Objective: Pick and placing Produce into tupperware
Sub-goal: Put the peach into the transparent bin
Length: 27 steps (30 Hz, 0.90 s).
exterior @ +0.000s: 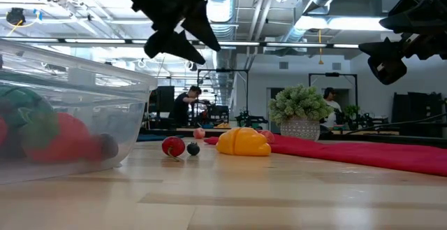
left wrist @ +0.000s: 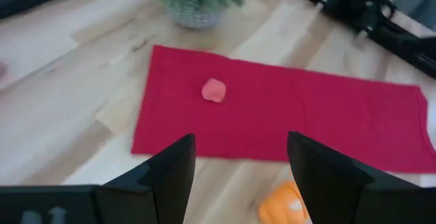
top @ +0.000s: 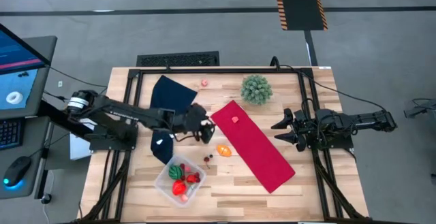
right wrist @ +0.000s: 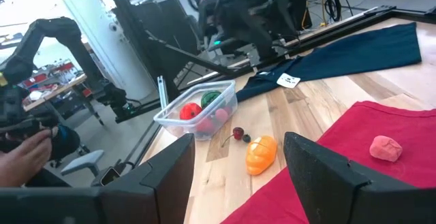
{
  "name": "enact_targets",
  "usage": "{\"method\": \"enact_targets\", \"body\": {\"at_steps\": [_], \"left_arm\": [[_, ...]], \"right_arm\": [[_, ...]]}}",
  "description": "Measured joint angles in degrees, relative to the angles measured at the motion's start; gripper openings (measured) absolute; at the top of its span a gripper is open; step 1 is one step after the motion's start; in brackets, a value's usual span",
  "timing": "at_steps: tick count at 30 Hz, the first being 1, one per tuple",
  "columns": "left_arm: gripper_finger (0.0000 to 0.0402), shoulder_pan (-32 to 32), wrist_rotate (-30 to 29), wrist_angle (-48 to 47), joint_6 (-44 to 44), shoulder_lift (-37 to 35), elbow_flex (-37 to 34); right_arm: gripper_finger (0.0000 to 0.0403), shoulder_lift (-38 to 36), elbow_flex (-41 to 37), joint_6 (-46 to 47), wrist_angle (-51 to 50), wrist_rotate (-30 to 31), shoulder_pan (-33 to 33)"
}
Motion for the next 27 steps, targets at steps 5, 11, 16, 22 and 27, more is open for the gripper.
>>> {"method": "enact_targets", "body": {"at_steps": [5, 11, 16, 22, 27], "left_arm": [[0.0222, 7.9, 5.9, -8.3, -0.2, 0.0, 6.5], [0.0222, 17.0, 8.5, -14.9, -4.2, 0.0, 10.7], [0.0222, 20.6, 7.1, -19.6, -12.8, 0.0, 11.6], [0.0222, 20.9, 4.8, -22.0, -9.7, 0.0, 12.6], [0.0222, 25.2, 8.4, -27.7, -9.8, 1.3, 14.7]], "right_arm": [[0.0249, 0.0, 0.0, 0.0, 0.0, 0.0, 0.0], [0.0249, 0.0, 0.0, 0.0, 0.0, 0.0, 0.0], [0.0249, 0.0, 0.0, 0.0, 0.0, 0.0, 0.0], [0.0249, 0.0, 0.0, 0.0, 0.0, 0.0, 0.0], [0.0249, 0.0, 0.0, 0.0, 0.0, 0.0, 0.0]]}}
